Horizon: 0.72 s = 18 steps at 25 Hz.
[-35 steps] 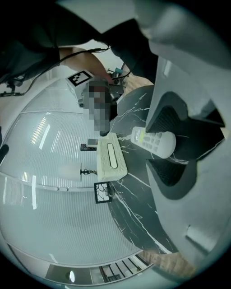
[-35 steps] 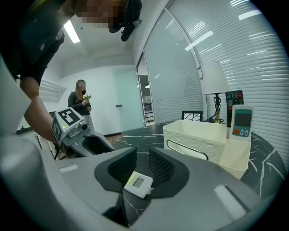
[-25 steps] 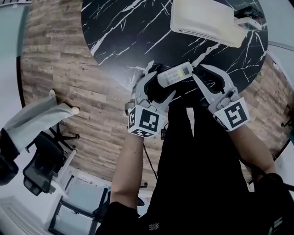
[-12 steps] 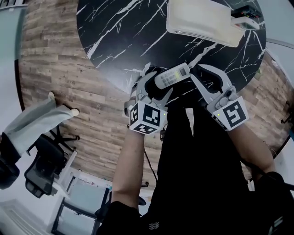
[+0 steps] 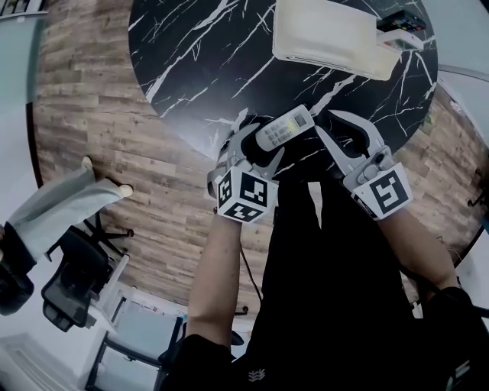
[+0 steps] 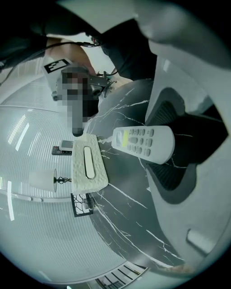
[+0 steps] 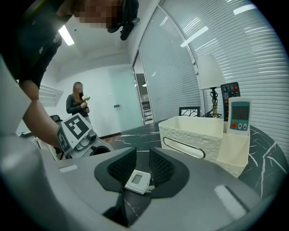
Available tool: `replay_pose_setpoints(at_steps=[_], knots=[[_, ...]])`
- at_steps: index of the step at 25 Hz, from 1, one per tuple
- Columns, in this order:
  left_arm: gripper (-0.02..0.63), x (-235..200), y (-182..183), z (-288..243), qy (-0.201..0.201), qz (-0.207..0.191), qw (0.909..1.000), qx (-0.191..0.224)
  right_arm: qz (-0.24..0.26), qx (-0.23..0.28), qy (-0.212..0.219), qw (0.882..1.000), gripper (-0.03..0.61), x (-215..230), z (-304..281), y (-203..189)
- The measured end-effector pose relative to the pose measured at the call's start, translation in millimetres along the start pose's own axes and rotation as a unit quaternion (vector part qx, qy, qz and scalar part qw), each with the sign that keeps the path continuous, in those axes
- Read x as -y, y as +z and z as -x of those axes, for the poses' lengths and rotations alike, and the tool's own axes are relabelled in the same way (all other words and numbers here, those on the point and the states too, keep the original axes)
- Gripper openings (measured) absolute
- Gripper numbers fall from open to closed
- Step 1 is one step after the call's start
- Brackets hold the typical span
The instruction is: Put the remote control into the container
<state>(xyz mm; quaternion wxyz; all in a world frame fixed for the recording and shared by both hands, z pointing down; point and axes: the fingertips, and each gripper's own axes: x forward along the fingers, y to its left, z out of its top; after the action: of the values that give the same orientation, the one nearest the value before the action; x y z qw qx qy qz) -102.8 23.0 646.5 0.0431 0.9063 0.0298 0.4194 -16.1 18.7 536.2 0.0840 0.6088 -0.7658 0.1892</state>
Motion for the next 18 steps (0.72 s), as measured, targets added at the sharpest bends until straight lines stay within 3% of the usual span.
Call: replay_pose_setpoints(at_steps=[10, 18], knots=[[0.264, 0.4, 20.4, 12.3, 0.013, 0.014, 0.9996, 0.022, -0.020, 0.000, 0.006, 1.000, 0.094, -3.2, 6.3, 7.4], [0.264, -2.6, 46.7, 27.7, 0.034, 0.008, 0.9984, 0.044, -0.112, -0.017, 0.035, 0.993, 0.118, -23.5, 6.6, -6.8]])
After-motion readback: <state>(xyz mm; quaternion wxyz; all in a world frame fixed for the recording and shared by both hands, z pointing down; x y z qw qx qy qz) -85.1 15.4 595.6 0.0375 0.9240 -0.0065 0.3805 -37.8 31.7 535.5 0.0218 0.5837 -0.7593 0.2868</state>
